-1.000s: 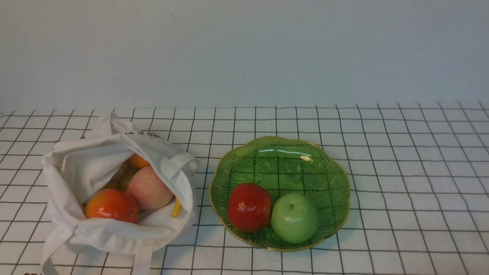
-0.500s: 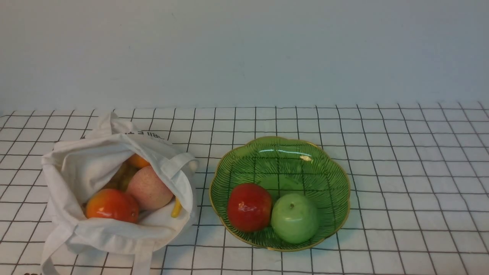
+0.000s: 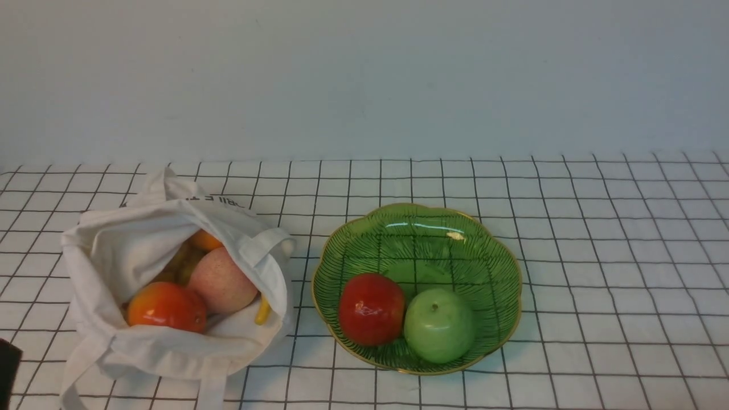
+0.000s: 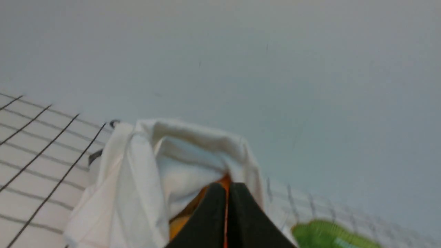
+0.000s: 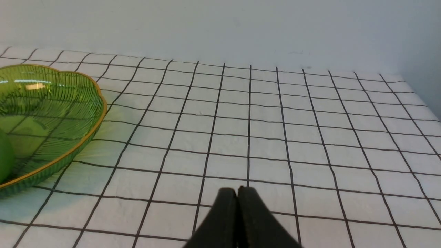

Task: Take the fruit out of the bag on the white checkered tablecloth and place them on the plate.
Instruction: 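Reach into the bag and grasp the red fruit inside it with the left gripper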

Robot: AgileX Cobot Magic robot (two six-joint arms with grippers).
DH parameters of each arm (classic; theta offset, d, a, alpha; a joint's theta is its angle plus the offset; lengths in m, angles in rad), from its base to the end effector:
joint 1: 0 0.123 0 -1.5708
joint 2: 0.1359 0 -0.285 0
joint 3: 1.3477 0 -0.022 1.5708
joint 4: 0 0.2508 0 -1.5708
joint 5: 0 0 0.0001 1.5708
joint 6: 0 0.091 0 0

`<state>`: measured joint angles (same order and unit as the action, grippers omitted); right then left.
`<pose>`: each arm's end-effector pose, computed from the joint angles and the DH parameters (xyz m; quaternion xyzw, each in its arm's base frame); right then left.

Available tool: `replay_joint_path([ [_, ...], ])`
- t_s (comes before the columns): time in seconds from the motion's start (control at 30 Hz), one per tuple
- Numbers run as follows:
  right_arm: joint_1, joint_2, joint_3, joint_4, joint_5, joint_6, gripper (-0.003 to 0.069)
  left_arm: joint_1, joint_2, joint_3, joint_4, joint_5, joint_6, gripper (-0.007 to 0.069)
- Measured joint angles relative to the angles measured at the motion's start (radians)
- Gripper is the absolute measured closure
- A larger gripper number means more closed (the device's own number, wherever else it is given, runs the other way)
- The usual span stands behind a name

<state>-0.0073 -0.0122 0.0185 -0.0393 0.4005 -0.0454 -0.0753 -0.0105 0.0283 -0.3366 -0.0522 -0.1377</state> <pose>0.0517 -0.0018 0.1717 -0.0256 0.8101 -0.0322 0.5848 0.0562 -0.0027 0.2087 -0.1378 0.6495 -0.1973 0.7213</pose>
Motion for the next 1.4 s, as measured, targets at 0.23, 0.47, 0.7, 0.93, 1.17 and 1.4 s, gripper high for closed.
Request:
replay_joint_path([
  [0.23,0.0,0.0,0.0,0.0,0.0,0.0,0.0673,0.0,0.002,-0.109,-0.041,-0.165,-0.008,0.0632],
  [0.47,0.0,0.0,0.0,0.0,0.0,0.0,0.0673,0.0,0.341,-0.512,0.068,0.474,0.046,0.0632],
  [0.7,0.0,0.0,0.0,0.0,0.0,0.0,0.0673,0.0,0.863,-0.806,0.093,0.989,0.186,0.0632],
  [0.93,0.0,0.0,0.0,0.0,0.0,0.0,0.0673,0.0,1.169,-0.971,0.097,1.071,0.347,0.0632],
  [1.17,0.0,0.0,0.0,0.0,0.0,0.0,0.0673,0.0,1.338,-1.042,0.116,1.072,0.45,0.062],
  [1.4,0.0,0.0,0.0,0.0,0.0,0.0,0.0673,0.0,1.431,-1.045,0.117,0.939,0.519,0.0419],
])
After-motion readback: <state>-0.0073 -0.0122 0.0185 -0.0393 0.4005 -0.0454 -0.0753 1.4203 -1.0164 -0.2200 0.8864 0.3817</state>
